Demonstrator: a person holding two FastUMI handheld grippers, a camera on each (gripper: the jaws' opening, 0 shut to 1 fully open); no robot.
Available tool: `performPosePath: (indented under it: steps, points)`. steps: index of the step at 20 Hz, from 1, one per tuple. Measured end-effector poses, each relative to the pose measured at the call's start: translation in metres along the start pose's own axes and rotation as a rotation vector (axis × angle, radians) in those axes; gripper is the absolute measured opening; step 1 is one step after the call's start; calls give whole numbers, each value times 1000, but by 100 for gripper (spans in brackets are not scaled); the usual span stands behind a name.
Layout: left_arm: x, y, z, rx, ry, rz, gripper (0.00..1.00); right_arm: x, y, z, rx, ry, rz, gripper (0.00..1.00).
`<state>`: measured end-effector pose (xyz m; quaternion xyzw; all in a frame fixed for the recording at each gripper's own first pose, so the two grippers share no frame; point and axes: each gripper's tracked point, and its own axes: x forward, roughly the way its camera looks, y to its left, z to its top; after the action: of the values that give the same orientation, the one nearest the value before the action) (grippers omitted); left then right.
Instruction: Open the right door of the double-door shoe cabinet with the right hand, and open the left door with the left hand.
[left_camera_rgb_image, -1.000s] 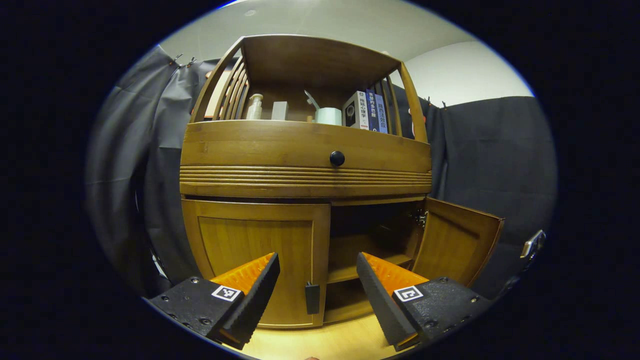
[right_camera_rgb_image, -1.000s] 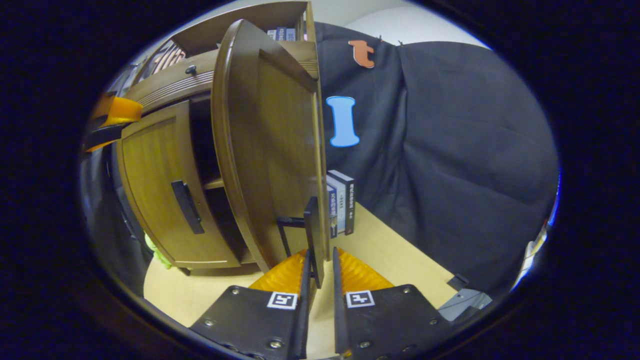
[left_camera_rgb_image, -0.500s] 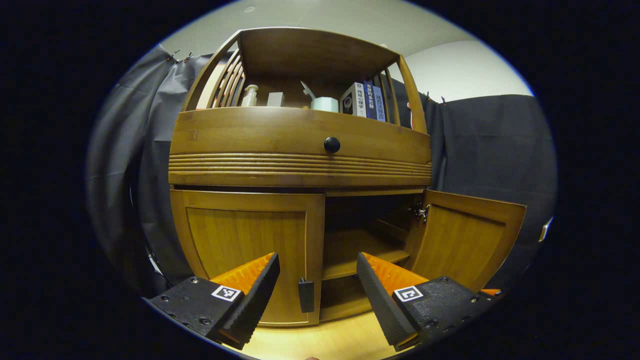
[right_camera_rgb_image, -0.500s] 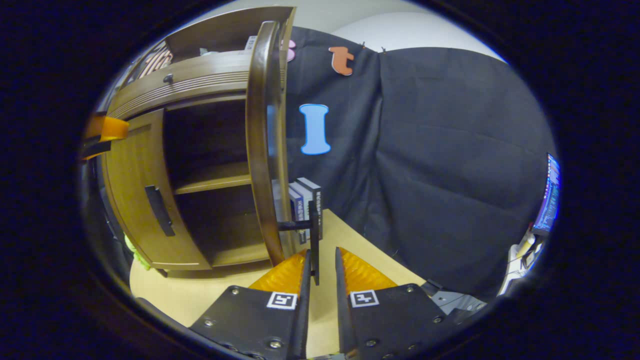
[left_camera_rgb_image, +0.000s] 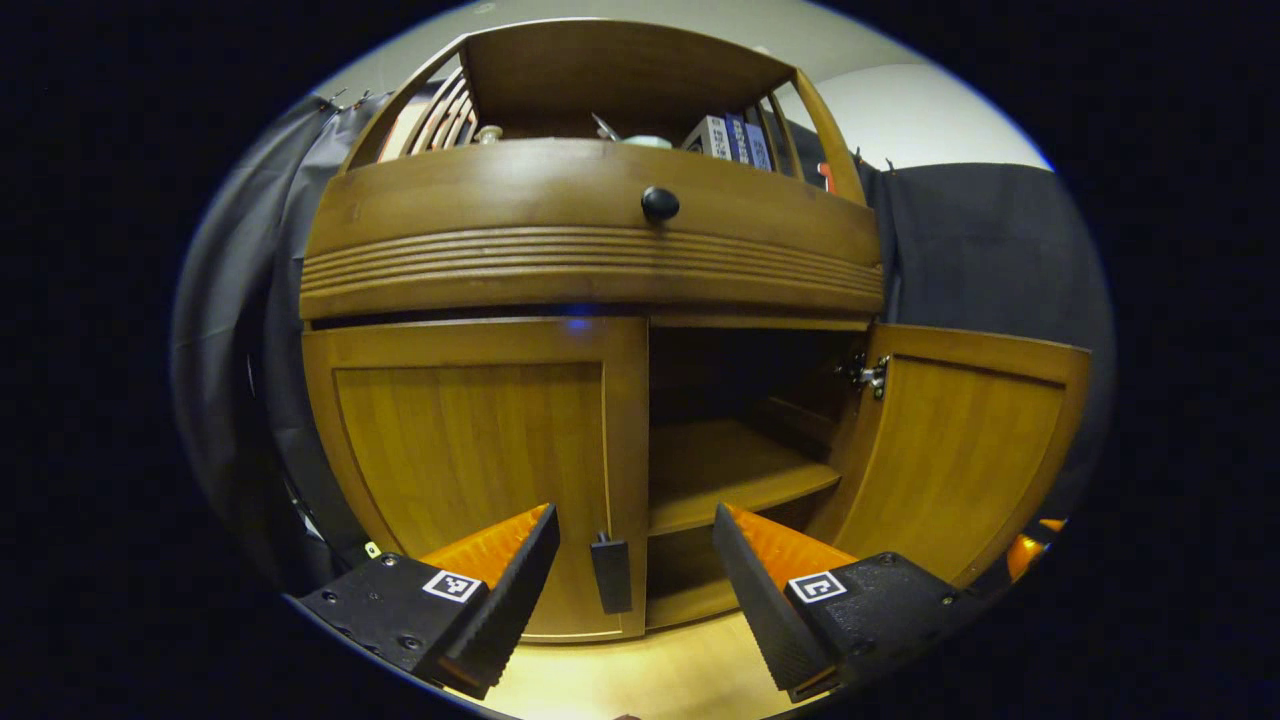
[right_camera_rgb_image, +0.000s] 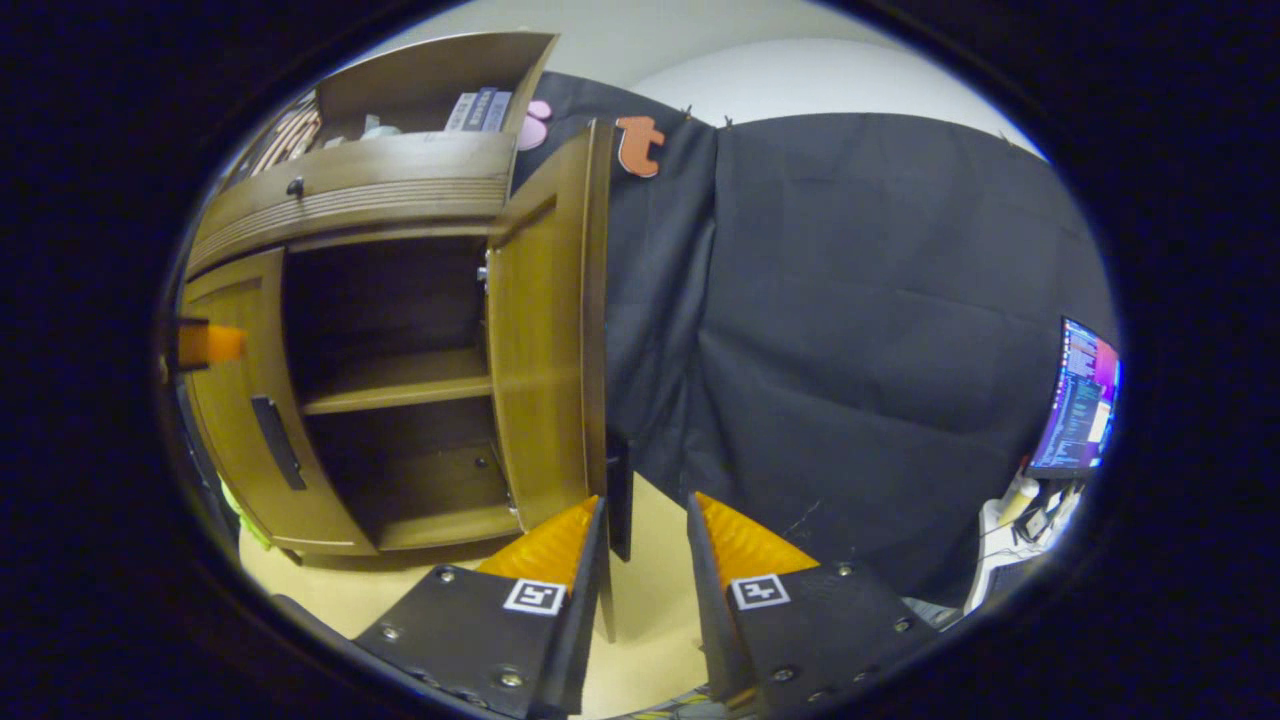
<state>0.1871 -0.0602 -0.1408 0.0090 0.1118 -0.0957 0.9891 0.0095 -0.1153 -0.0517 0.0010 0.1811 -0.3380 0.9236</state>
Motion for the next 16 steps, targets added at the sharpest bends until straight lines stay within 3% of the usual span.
performPosePath:
  steps: [6, 7, 9, 12, 13, 14, 16]
  points:
    - [37, 9, -61, -8, 124, 40, 96, -20, 9, 57, -3, -133, 26, 42]
    - [39, 9, -67, -15, 143, 40, 92, -23, 11, 64, -1, -145, 32, 46]
    - [42, 16, -71, -39, 165, 63, 96, -28, 11, 73, 2, -165, 43, 46]
    - [46, 21, -74, -73, 200, 93, 92, -32, 12, 80, -12, -185, 46, 46]
    - [46, 23, -76, -71, 219, 105, 96, -33, 11, 80, -21, -186, 46, 46]
    - [45, 25, -76, -70, 230, 111, 92, -33, 12, 79, -27, -187, 47, 46]
    - [43, 39, -70, -75, 239, 141, 67, -33, 15, 79, -35, -186, 52, 46]
